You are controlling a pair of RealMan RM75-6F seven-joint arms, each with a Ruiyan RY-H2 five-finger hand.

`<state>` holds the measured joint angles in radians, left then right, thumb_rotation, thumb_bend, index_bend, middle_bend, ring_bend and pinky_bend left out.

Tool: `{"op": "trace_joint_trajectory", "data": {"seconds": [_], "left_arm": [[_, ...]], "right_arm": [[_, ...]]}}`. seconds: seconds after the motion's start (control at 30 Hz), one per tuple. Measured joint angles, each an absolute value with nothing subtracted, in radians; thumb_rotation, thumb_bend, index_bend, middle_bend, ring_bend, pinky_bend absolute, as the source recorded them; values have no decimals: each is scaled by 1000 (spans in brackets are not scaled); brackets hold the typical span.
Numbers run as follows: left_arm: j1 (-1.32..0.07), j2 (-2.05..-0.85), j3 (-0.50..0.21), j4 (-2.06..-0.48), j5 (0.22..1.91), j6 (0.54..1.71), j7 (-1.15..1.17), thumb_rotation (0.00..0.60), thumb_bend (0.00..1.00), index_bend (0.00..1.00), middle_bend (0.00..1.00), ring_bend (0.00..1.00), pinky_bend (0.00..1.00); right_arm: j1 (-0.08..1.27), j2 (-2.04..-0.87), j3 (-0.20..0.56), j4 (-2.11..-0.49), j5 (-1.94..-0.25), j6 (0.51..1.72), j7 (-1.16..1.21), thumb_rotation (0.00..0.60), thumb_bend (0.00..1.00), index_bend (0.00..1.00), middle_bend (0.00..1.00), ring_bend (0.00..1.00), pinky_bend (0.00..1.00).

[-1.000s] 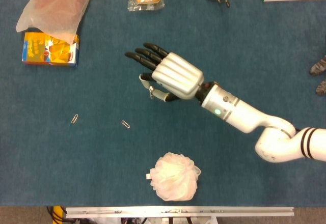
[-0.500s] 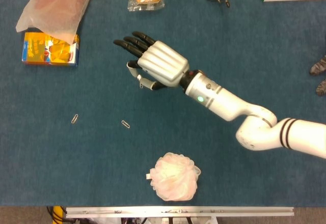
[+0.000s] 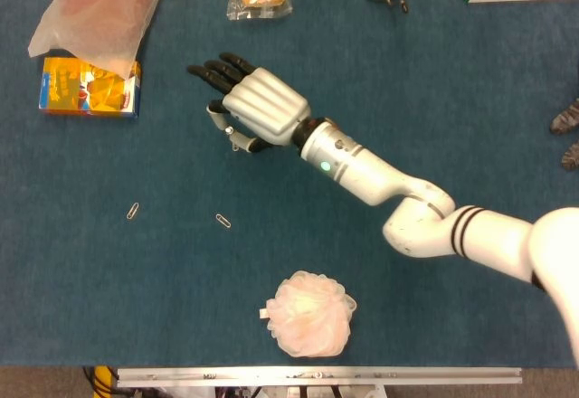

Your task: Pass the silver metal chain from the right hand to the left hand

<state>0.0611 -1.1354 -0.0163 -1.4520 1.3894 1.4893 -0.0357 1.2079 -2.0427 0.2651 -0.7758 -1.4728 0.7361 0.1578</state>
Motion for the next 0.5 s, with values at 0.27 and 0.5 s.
{"op": "trace_joint_trajectory", "data": {"seconds": [0.27,0.5], "left_arm": [[77,-1133,-11,-1468,1390,1507,-19,600,153,406,432,386,575],[73,-1130,-14,-1481,1394,1505,-3,600,153,404,432,386,575]], "right_arm": [[1262,-2103,268,-693,-1473,726,220,600,0,0,25,0,35],[1249,-2084,252,-698,-1481,765,238,600,0,0,25,0,35]]}}
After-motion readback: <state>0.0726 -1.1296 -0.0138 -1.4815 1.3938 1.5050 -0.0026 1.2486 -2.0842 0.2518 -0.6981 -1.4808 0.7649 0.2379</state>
